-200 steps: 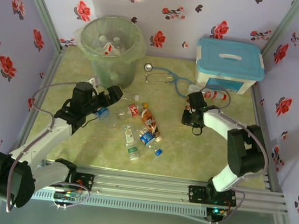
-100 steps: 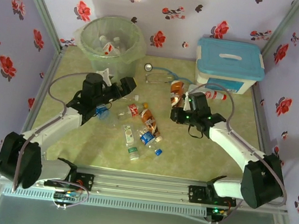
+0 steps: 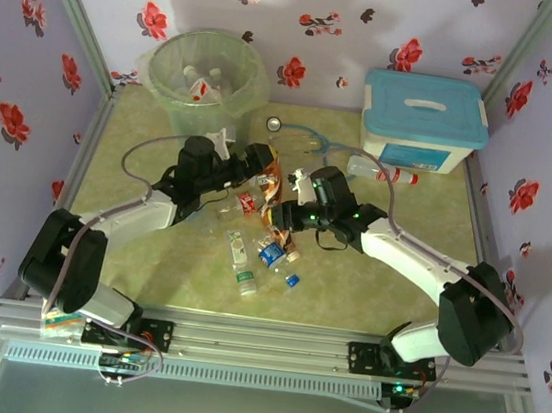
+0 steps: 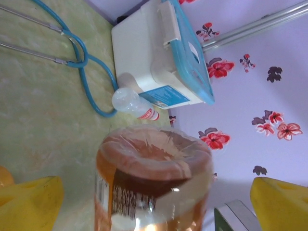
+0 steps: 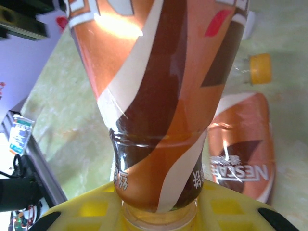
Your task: Put the plastic bottles in the bin
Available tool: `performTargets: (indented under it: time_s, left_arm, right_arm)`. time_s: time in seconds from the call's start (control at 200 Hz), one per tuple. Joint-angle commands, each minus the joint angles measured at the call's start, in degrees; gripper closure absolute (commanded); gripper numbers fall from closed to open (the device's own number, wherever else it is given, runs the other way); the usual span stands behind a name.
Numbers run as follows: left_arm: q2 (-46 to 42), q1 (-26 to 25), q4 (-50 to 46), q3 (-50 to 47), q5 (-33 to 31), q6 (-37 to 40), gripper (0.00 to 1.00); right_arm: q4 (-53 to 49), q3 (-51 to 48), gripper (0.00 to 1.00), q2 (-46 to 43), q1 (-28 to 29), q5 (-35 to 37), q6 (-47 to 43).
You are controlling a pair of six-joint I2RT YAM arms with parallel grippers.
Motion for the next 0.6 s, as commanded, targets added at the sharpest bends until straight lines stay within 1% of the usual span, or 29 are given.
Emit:
performTargets:
  time_s: [0.0, 0.1, 0.24, 0.36, 0.455, 0.535, 0.595]
  left_arm:
    - [1.03, -1.48, 3.61, 2.21, 0.82, -0.80, 0.00]
    - [2.08, -2.06, 4.43, 1.92, 0.40, -1.48, 0.00]
    - [2.91, -2.04, 6.26, 0.92, 0.11, -2.82, 0.01]
    - [2.38, -2.08, 5.16, 0.91, -0.17, -2.35, 0.08]
    - [1.56, -2.08, 3.57, 0.98, -0.90, -1.28, 0.18]
    - [1.24, -2.08, 1.80, 1.55, -1.67, -0.19, 0.28]
    - [1.43, -2.08, 1.58, 1.91, -1.63, -0.05, 0.33]
  right_arm:
    - [3.64, -0.23, 0.88, 0.51, 0.99, -3.05, 0.36]
    - [3.99, -0.29, 0.88, 0.11, 1.48, -2.84, 0.14]
    - [3.62, -0.50, 0.88, -0.41, 1.56, -0.25, -0.42]
    - [2.53, -0.75, 0.88, -0.41, 1.53, 2.06, -0.49]
    - [1.90, -0.99, 0.87, -0.40, 1.54, 3.25, -0.81]
    - [1.11, -0.55, 0.86, -0.07, 1.56, 3.36, -1.46]
    - [1.25, -0.40, 0.85, 0.01, 1.54, 2.76, -1.66]
